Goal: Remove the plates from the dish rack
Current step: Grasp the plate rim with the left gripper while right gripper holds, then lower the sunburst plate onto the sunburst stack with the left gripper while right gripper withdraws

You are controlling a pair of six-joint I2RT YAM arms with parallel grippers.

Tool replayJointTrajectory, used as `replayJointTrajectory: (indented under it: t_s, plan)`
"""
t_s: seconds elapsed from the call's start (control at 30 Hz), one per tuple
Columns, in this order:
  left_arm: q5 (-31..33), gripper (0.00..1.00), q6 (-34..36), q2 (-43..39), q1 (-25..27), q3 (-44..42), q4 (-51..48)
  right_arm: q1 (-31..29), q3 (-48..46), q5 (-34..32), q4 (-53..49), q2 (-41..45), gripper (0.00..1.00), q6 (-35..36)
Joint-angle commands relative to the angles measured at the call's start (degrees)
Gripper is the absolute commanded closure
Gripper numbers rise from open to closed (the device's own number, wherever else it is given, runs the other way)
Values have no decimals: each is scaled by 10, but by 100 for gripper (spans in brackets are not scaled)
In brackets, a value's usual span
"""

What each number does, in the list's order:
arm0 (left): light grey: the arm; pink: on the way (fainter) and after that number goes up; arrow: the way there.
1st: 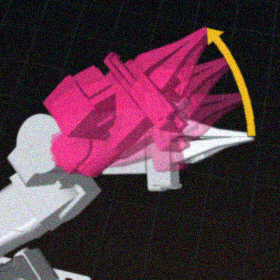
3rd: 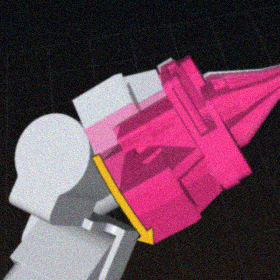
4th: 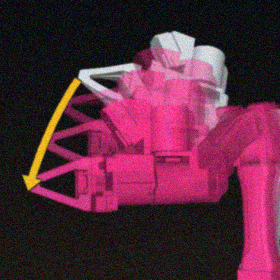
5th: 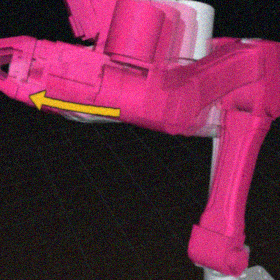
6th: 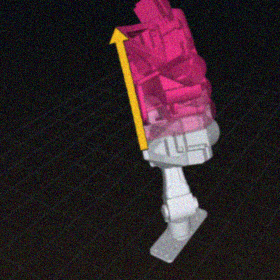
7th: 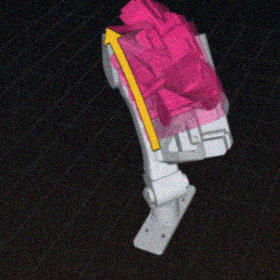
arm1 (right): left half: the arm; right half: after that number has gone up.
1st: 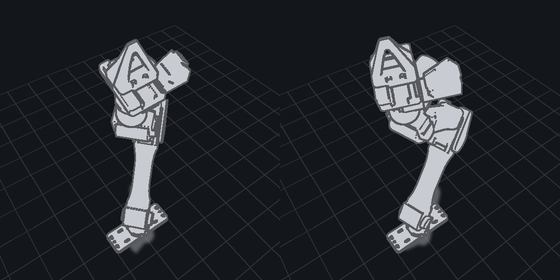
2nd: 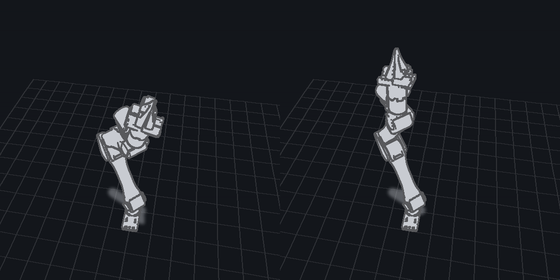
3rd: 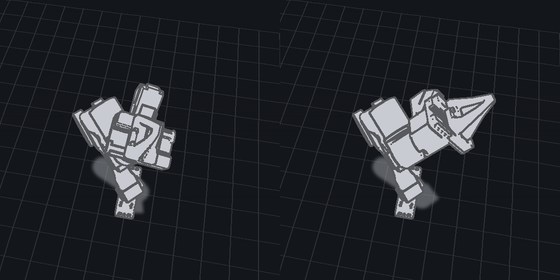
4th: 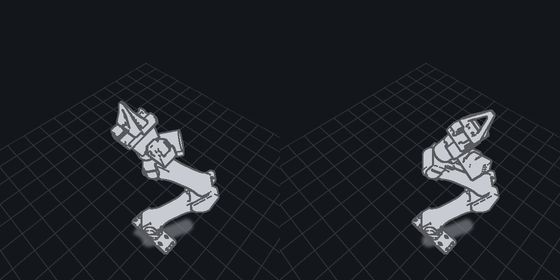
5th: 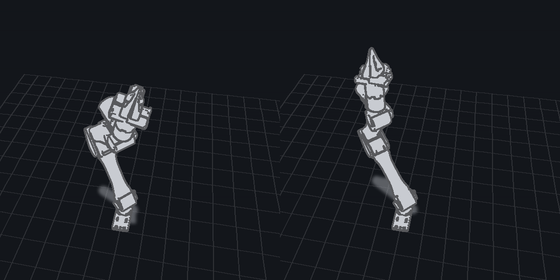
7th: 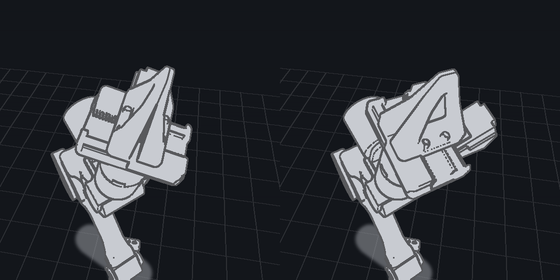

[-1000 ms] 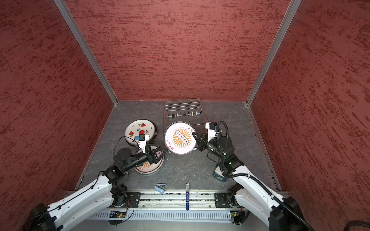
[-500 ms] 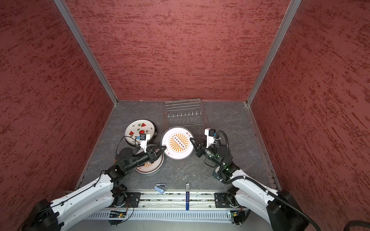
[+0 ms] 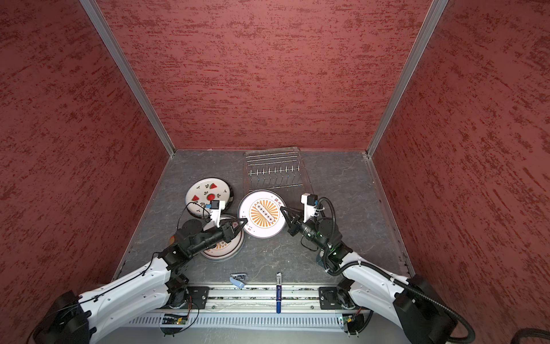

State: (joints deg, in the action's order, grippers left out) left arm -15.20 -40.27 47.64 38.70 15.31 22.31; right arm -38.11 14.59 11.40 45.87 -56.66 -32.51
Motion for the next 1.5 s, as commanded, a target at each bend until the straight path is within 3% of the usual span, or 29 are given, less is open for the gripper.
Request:
replayJointTrajectory:
  t_s: [0.0, 0.3, 0.43, 0.63, 0.77, 0.8, 1.07, 1.3, 1.47]
  plan:
    - [-4, 78, -8, 6, 3, 5, 31, -7, 8, 0, 62, -9, 98, 4]
    - [0, 100, -22, 0, 4, 6, 27, -12, 17, -13, 58, -31, 97, 15]
    - [0, 100, -28, -10, 4, 6, 22, -13, 29, 1, 47, -45, 86, 16]
    - [22, 100, -28, -51, 2, 5, -13, -14, 37, 6, 39, -55, 54, 11]
    - [43, 100, -30, -88, -7, 9, -65, -14, 38, -12, 25, -56, 16, 0]
    - [44, 100, -31, -97, -11, 9, -75, -14, 38, -18, 20, -54, 1, -1]
    - [65, 100, -63, -198, -57, -2, -171, -15, 25, 20, 44, -53, 1, 6]
    - [178, 100, -103, -321, -85, 57, -414, -18, 33, 35, 60, -73, 1, 18]
    - [227, 100, -156, -338, -86, 92, -515, -29, 68, 14, -1, -79, 1, 43]
